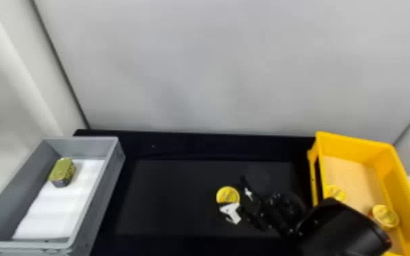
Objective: Pick up the round yellow can and place it in the yellow rectangular box
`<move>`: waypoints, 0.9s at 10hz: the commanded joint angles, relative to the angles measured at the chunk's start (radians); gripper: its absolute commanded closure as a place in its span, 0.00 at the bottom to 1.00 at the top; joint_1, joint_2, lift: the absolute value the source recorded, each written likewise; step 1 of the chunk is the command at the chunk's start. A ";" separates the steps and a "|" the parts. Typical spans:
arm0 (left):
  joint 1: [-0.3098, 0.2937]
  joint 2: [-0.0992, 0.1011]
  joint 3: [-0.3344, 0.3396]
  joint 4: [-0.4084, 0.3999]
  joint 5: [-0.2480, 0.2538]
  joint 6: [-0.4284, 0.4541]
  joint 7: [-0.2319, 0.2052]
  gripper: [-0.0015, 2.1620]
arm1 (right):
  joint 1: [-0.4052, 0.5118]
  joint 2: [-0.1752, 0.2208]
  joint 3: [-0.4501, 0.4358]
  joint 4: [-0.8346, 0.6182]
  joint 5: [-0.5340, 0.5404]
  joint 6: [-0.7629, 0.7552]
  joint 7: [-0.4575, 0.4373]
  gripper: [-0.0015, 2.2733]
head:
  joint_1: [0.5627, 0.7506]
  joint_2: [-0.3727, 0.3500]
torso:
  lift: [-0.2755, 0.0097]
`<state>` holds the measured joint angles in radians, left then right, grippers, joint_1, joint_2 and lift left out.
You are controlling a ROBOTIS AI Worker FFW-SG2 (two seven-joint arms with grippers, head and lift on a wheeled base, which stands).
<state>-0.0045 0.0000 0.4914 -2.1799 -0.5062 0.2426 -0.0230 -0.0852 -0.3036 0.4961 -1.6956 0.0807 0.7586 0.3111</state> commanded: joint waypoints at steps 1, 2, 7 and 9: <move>0.000 -0.003 0.000 0.003 0.000 0.003 0.002 0.04 | -0.021 0.003 -0.025 -0.082 0.030 0.015 -0.001 0.34 | 0.70 0.53 | 0.77; 0.000 -0.003 0.000 0.005 0.000 0.003 0.002 0.04 | -0.034 0.004 -0.037 -0.104 0.031 0.007 -0.012 0.34 | 0.70 0.53 | 0.77; 0.008 -0.003 -0.006 0.009 0.008 0.004 0.011 0.04 | -0.100 0.011 -0.119 -0.207 0.047 -0.080 -0.173 0.34 | 0.70 0.53 | 0.77; 0.011 -0.003 -0.005 0.009 0.011 0.006 0.017 0.04 | -0.094 0.008 -0.140 -0.239 0.045 -0.117 -0.236 0.34 | 0.70 0.53 | 0.77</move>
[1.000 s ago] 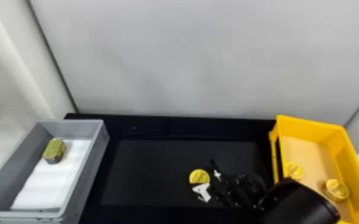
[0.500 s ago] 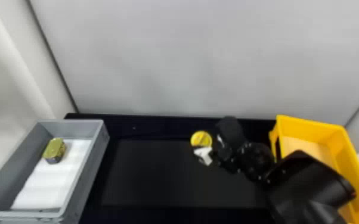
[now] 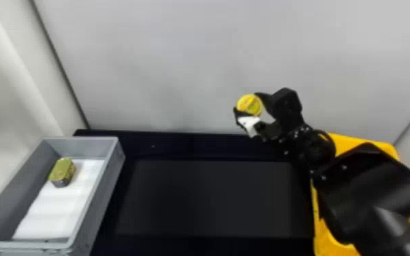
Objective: Pick up the round yellow can and place it in the yellow rectangular box
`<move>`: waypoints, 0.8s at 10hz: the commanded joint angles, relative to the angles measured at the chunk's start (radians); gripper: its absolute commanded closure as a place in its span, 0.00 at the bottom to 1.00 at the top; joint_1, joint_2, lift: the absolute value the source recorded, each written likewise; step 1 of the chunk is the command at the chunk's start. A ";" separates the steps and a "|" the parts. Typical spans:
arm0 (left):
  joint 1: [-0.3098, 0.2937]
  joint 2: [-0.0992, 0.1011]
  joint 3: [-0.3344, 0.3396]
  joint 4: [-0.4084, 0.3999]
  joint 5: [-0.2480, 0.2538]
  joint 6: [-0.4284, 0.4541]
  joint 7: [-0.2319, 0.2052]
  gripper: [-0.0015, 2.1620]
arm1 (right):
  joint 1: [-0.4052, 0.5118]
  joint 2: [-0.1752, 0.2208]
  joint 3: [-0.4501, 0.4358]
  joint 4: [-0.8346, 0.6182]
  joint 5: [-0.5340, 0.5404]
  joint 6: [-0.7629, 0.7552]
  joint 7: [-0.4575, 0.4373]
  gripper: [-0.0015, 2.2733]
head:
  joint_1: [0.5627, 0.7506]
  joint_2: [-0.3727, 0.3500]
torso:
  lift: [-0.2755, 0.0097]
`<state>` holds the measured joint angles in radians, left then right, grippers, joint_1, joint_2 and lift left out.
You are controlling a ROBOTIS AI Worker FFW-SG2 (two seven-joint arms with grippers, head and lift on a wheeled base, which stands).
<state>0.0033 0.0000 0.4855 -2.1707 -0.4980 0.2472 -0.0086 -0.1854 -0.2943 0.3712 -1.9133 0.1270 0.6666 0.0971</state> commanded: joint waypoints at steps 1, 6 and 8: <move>0.003 -0.003 0.003 0.000 0.006 0.001 0.004 0.04 | 0.021 -0.003 -0.017 -0.039 0.000 -0.047 -0.079 0.34 | 0.70 0.53 | 0.77; 0.012 -0.003 0.026 -0.008 0.015 0.006 0.006 0.04 | 0.100 -0.005 -0.167 -0.167 0.092 -0.019 -0.134 0.34 | 0.70 0.53 | 0.77; 0.015 -0.003 0.029 -0.009 0.016 0.009 0.007 0.04 | 0.141 -0.006 -0.258 -0.219 0.152 0.009 -0.131 0.34 | 0.70 0.53 | 0.77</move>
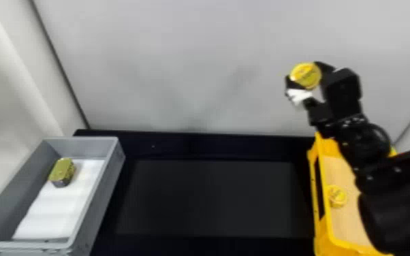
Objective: Pick up the round yellow can and place it in the yellow rectangular box
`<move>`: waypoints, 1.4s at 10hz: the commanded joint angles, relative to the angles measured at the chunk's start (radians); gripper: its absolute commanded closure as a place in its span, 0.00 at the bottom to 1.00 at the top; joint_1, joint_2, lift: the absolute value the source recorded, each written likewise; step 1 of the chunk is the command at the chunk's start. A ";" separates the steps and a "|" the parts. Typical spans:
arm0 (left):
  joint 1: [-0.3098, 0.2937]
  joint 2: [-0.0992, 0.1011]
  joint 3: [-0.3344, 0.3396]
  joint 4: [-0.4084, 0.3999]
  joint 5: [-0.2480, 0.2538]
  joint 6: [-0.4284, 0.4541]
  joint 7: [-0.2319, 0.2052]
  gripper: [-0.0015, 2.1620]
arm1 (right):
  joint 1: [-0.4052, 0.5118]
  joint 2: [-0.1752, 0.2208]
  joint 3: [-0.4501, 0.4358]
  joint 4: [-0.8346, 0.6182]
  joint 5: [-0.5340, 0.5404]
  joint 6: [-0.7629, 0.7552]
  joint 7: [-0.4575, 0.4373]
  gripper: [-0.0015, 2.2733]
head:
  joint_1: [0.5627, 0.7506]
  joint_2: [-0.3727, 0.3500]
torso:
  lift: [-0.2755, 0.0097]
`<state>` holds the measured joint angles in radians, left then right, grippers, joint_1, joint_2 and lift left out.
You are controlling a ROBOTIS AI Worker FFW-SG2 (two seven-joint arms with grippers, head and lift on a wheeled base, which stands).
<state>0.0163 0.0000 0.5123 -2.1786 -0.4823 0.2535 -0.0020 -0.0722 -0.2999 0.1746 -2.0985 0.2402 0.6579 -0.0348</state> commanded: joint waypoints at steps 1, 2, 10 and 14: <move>0.004 -0.003 0.006 -0.003 0.002 0.003 0.000 0.04 | 0.051 -0.001 -0.103 -0.054 0.053 0.033 -0.008 0.34 | 0.70 0.53 | 0.77; 0.005 -0.003 0.008 -0.006 0.002 0.003 0.002 0.04 | 0.081 -0.001 -0.141 -0.067 0.062 0.045 -0.022 0.34 | 0.70 0.53 | 0.77; 0.016 -0.003 0.016 -0.020 0.007 0.006 0.007 0.04 | 0.307 0.007 -0.417 0.043 -0.140 0.022 -0.175 0.34 | 0.70 0.53 | 0.77; 0.019 -0.003 0.022 -0.020 0.011 0.006 0.007 0.04 | 0.353 0.007 -0.484 0.097 -0.243 0.025 -0.229 0.34 | 0.70 0.53 | 0.77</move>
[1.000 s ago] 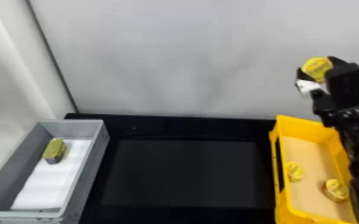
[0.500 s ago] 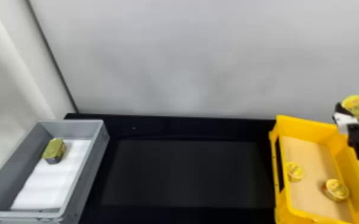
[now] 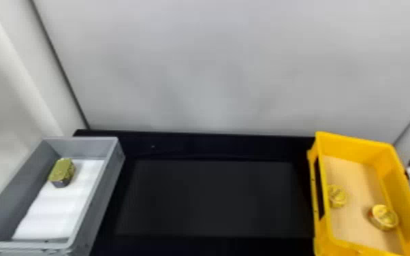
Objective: Pick up the round yellow can and place it in the yellow rectangular box
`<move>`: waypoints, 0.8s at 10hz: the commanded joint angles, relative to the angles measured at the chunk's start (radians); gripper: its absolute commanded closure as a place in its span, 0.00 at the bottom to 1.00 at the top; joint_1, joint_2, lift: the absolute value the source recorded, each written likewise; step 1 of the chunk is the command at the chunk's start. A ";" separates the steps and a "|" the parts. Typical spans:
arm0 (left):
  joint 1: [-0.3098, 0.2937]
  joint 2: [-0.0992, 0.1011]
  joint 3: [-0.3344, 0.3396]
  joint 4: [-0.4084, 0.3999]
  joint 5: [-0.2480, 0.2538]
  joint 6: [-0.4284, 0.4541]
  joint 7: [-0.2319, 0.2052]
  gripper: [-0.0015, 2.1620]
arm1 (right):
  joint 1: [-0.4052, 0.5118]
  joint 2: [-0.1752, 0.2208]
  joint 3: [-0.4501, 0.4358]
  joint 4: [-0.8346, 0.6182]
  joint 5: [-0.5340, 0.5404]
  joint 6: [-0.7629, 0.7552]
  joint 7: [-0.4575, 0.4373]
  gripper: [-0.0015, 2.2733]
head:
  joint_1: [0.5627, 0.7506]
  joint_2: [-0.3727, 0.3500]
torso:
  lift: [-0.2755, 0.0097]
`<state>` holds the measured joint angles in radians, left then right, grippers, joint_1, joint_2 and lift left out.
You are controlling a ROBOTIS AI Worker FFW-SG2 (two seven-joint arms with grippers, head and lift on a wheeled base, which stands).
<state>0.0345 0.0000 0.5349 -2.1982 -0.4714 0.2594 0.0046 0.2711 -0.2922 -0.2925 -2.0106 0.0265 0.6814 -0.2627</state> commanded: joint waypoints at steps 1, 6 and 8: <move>0.001 -0.003 -0.007 0.000 0.002 0.000 0.003 0.04 | 0.008 -0.001 -0.017 0.024 -0.043 0.002 0.002 0.34 | 0.70 0.53 | 0.77; 0.001 -0.003 -0.024 0.003 0.002 0.000 0.009 0.04 | -0.072 -0.010 0.084 0.144 -0.042 0.005 0.079 0.34 | 0.70 0.53 | 0.77; 0.002 -0.003 -0.027 0.006 0.002 0.002 0.012 0.04 | -0.095 -0.011 0.082 0.153 -0.037 0.003 0.109 0.34 | 0.70 0.53 | 0.77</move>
<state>0.0359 0.0000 0.5095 -2.1942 -0.4694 0.2606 0.0158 0.1910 -0.3021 -0.2089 -1.8639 -0.0135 0.6864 -0.1669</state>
